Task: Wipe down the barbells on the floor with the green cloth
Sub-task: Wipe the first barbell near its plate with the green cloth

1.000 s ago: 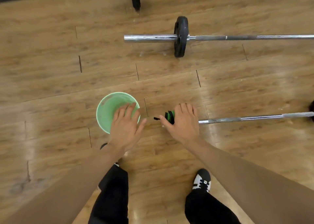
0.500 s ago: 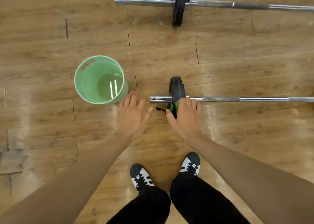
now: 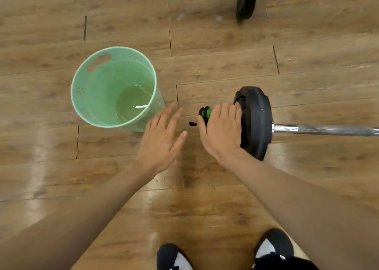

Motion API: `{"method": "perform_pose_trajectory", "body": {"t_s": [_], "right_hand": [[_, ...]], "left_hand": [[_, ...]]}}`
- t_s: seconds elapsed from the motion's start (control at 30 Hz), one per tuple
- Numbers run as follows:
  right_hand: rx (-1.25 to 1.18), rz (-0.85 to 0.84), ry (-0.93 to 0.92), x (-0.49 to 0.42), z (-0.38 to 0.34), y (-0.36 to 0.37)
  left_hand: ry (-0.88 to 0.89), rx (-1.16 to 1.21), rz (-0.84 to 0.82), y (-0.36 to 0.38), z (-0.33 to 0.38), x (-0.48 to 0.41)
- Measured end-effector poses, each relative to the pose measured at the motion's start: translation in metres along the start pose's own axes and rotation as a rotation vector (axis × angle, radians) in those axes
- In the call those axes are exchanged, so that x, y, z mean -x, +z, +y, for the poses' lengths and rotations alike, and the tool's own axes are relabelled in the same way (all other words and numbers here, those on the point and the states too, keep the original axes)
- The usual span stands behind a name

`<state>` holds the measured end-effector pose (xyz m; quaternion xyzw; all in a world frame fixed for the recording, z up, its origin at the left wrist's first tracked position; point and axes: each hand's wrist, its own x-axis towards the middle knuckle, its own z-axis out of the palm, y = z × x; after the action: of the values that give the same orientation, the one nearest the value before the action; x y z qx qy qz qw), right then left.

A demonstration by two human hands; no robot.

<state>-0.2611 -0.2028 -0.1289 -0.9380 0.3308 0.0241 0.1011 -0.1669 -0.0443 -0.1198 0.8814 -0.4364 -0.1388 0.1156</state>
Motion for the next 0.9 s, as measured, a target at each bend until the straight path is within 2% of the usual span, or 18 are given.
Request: {"method": "perform_pose_trajectory", "body": {"t_s": [0.07, 0.17, 0.27, 0.37, 0.47, 0.53, 0.6, 0.73, 0.9], "right_hand": [[0.029, -0.053, 0.035, -0.003, 0.003, 0.014], [0.040, -0.083, -0.029, 0.000, 0.004, 0.024], [0.083, -0.134, -0.046, 0.001, 0.007, 0.011], [0.111, -0.123, -0.158, 0.003, 0.016, -0.016], [0.124, -0.046, -0.350, 0.014, 0.032, -0.052], [0.157, 0.059, -0.396, 0.016, 0.053, -0.067], [0.147, 0.073, -0.342, 0.012, 0.074, -0.078], [0.081, -0.037, -0.235, 0.002, 0.091, -0.065], [0.000, 0.148, -0.180, 0.006, 0.089, -0.035]], "left_hand": [[0.085, 0.051, 0.009, 0.017, -0.008, -0.012], [0.245, 0.140, 0.035, 0.032, -0.008, -0.025], [0.430, 0.106, 0.017, 0.040, -0.007, -0.037], [0.472, 0.036, 0.000, 0.047, -0.005, -0.048], [0.463, -0.079, 0.038, 0.049, 0.001, -0.049], [0.439, -0.139, 0.070, 0.046, 0.013, -0.051], [0.371, -0.127, 0.051, 0.044, 0.032, -0.054], [0.242, -0.165, 0.016, 0.068, 0.067, -0.057], [0.121, -0.188, 0.035, 0.086, 0.082, -0.054]]}}
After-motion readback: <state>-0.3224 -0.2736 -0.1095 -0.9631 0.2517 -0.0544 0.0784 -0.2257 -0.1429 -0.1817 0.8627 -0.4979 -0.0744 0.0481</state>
